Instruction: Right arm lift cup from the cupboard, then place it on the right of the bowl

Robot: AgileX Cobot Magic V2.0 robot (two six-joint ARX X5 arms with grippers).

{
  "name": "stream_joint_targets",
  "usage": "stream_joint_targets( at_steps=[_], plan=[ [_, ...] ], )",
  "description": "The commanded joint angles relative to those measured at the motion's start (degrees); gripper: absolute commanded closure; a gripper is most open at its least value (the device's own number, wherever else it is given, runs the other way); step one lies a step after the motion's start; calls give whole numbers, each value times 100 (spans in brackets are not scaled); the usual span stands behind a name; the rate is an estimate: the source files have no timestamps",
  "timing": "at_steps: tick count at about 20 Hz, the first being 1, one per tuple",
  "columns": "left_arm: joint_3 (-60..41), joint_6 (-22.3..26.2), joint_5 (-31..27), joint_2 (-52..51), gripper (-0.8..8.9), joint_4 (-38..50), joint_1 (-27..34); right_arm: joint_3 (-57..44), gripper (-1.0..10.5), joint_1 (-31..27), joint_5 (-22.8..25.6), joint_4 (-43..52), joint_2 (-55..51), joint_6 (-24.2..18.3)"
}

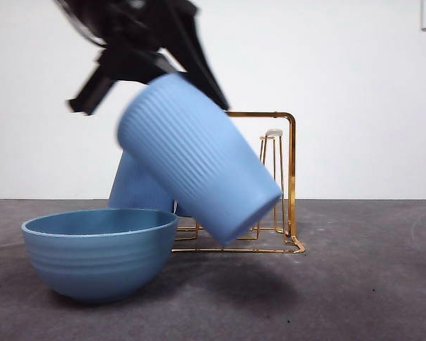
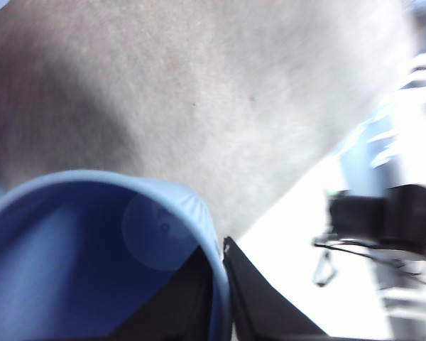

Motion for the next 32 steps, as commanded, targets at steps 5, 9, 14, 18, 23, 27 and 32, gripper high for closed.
stream_joint_targets(
  at_steps=[5, 9, 14, 18, 23, 27, 32],
  plan=[
    [1377, 909, -894, 1080, 803, -710, -546, 872, 402, 28, 426, -1213, 7, -835],
    [2041, 1423, -1602, 1711, 803, -1250, -866, 1123, 402, 28, 450, -1386, 7, -831],
    [2656, 2197, -2859, 2400, 802, -1742, -1325, 1180, 402, 28, 455, -1386, 7, -831],
    [2702, 2579, -3110, 2634, 802, -1773, -1526, 1180, 402, 28, 455, -1386, 7, -831],
    [2704, 2533, -3110, 2656, 582, -1735, -1589, 1180, 402, 28, 455, -1386, 7, -798],
    [2756, 2413, -3104, 2623, 301, -1764, -1589, 1180, 402, 28, 452, -1388, 7, -785],
    [2758, 2286, -3104, 2212, 282, -1834, -1589, 1180, 402, 28, 455, -1386, 7, -785]
  ],
)
